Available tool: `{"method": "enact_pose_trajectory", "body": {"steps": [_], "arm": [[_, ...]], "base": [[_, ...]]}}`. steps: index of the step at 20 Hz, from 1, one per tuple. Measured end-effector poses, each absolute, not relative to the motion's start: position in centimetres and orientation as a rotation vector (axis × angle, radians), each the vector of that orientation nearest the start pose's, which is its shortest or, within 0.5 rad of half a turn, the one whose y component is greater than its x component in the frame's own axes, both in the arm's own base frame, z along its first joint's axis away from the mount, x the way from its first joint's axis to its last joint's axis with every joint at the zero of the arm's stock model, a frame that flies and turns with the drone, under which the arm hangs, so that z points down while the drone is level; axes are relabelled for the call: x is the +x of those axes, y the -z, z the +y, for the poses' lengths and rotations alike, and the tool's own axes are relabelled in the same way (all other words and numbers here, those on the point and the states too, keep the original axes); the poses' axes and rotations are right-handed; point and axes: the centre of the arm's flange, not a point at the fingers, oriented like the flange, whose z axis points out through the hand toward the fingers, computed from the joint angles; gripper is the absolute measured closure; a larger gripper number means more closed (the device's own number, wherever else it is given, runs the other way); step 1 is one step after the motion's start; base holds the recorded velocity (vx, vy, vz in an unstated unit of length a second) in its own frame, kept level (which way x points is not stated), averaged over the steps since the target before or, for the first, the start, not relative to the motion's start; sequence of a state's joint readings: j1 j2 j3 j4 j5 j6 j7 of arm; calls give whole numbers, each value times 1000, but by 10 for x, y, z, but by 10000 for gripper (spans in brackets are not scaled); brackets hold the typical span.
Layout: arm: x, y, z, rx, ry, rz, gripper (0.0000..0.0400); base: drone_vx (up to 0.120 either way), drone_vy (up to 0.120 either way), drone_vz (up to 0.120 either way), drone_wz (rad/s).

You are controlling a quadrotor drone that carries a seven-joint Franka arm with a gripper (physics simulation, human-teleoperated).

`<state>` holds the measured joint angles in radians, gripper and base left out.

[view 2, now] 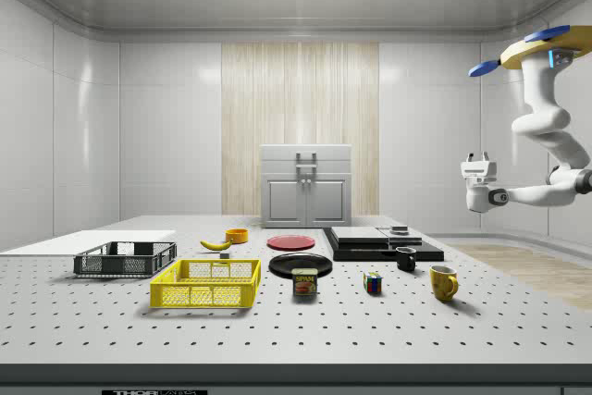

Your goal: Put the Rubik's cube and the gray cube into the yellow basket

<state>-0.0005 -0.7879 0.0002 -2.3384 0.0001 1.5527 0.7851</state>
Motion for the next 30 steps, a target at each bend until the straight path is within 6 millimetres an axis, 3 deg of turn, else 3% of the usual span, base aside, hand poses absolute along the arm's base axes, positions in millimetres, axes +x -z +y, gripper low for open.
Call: {"method": "enact_pose_trajectory", "body": {"steps": [5,13,30], "arm": [[301,-634,0,-2900,9,1201,0],[303,-676,0,-2898,18,1200,0],[304,-691,0,-2894,37,1199,0]], "base": [[16,80,0,0],[120,120,0,0],[120,120,0,0]]}}
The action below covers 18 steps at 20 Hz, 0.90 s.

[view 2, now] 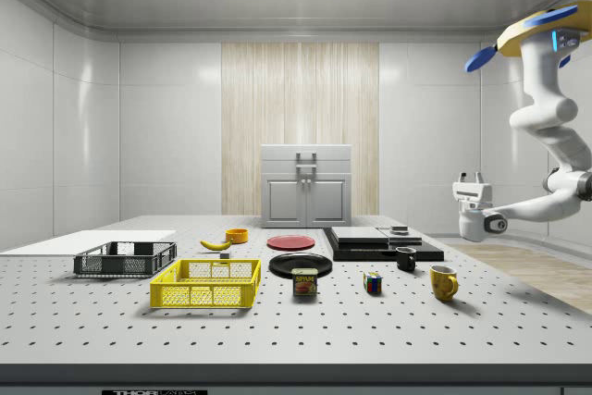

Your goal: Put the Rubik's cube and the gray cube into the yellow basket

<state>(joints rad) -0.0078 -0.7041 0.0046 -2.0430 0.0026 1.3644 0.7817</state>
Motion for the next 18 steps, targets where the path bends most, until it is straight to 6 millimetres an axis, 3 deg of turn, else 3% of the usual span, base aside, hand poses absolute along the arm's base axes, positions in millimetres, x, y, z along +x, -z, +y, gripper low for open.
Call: {"method": "enact_pose_trajectory", "body": {"steps": [8,18], "arm": [[303,-691,0,-2893,47,1198,0],[302,-691,1,-2898,64,1201,0]], "base": [[120,115,0,0],[120,0,0,0]]}}
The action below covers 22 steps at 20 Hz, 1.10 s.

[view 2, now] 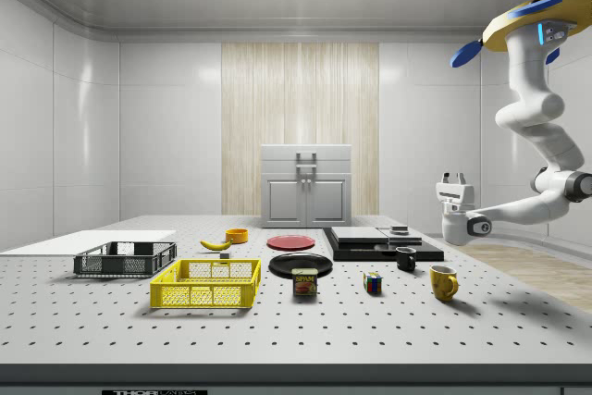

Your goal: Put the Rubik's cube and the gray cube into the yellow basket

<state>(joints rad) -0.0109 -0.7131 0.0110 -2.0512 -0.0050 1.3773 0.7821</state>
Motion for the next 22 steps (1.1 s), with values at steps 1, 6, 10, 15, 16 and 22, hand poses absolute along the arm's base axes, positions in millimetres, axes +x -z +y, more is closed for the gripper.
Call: {"method": "enact_pose_trajectory", "body": {"steps": [1,6,10,15,16,22], "arm": [[302,-691,1,-2900,67,1201,0],[302,-691,3,-2915,84,1208,0],[302,-691,7,-2940,109,1219,0],[301,-690,15,-3011,172,1249,0],[301,-690,18,-3034,192,1258,0],[301,-679,47,-3278,433,1363,0]], "base": [[120,0,0,0],[120,0,0,0],[120,0,0,0],[120,0,0,0],[120,0,-80,0],[120,0,-120,0]]}}
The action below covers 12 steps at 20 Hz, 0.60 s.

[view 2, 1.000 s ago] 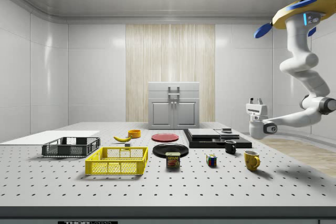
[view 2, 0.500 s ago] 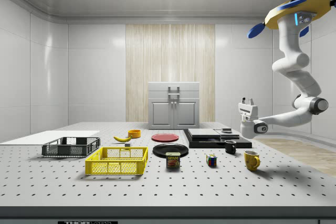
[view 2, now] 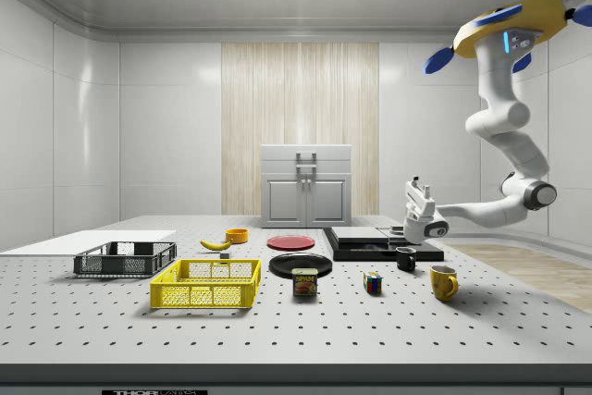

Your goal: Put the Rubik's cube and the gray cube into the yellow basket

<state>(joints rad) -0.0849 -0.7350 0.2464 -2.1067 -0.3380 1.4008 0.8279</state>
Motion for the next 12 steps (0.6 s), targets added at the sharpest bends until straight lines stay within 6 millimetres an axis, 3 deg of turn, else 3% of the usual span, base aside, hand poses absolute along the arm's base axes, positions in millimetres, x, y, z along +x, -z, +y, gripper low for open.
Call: {"method": "enact_pose_trajectory", "body": {"steps": [3,6,9,11,12], "arm": [[302,-661,71,-3495,708,1457,0],[303,-625,93,-3751,1201,1571,0],[304,-574,97,-3895,2025,1647,0],[305,-544,86,-3789,2760,1620,0],[306,-531,78,-3649,3157,1571,0]], "base": [[120,0,-120,0],[120,0,-120,0],[120,0,-120,0],[120,0,-120,0],[120,0,-120,0]]}}
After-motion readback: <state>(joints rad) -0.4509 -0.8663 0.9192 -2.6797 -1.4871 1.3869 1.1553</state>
